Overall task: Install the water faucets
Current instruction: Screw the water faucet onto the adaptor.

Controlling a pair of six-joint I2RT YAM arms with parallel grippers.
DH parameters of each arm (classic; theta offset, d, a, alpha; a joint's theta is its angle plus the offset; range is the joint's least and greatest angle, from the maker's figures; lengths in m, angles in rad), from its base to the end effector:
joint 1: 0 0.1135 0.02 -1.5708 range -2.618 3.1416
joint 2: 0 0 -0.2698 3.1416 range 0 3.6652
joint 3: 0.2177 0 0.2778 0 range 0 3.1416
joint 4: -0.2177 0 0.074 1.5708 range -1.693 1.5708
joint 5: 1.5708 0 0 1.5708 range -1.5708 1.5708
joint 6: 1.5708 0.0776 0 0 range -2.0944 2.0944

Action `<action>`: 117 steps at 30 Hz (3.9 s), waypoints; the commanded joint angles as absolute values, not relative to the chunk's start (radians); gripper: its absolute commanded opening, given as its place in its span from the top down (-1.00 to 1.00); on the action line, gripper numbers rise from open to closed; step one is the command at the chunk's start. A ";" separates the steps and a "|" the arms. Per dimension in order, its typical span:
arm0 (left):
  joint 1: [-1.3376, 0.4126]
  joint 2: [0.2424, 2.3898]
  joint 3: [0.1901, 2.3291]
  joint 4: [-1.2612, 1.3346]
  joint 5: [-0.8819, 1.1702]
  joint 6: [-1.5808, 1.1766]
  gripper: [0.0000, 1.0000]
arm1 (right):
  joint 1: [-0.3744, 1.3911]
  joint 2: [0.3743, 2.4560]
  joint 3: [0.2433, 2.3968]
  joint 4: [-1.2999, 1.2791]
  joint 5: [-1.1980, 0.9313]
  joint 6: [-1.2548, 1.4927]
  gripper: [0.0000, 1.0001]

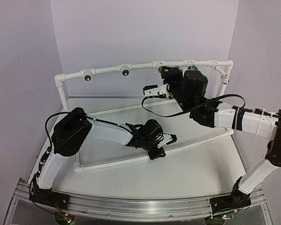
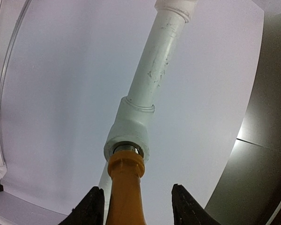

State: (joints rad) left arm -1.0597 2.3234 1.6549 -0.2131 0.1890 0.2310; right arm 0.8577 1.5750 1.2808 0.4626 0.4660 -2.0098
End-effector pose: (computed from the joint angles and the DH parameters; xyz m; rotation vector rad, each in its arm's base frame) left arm 0.2563 -0.4868 0.0735 1.5858 1.9635 -0.5834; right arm 0.3138 0.3095 0.3861 -1.4194 0.6187 -1.2583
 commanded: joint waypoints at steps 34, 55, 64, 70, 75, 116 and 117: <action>-1.097 2.442 1.612 -0.475 0.358 0.263 1.00 | 0.830 1.724 1.381 0.621 0.546 -1.981 1.00; -1.097 2.448 1.623 -0.490 0.374 0.266 1.00 | 0.844 1.741 1.473 0.459 0.668 -1.412 1.00; -1.097 2.444 1.623 -0.492 0.380 0.266 1.00 | 0.846 1.748 1.479 0.402 0.675 -1.224 1.00; -1.096 2.442 1.623 -0.492 0.383 0.264 1.00 | 0.847 1.755 1.471 0.396 0.683 -1.042 1.00; -1.097 2.436 1.620 -0.492 0.385 0.266 1.00 | 0.845 1.764 1.467 0.401 0.698 -0.963 1.00; -1.098 2.426 1.618 -0.495 0.409 0.266 1.00 | 0.772 1.661 1.714 0.058 0.448 -0.094 1.00; -1.097 2.427 1.619 -0.495 0.410 0.266 1.00 | 0.763 1.657 1.705 0.056 0.441 -0.071 1.00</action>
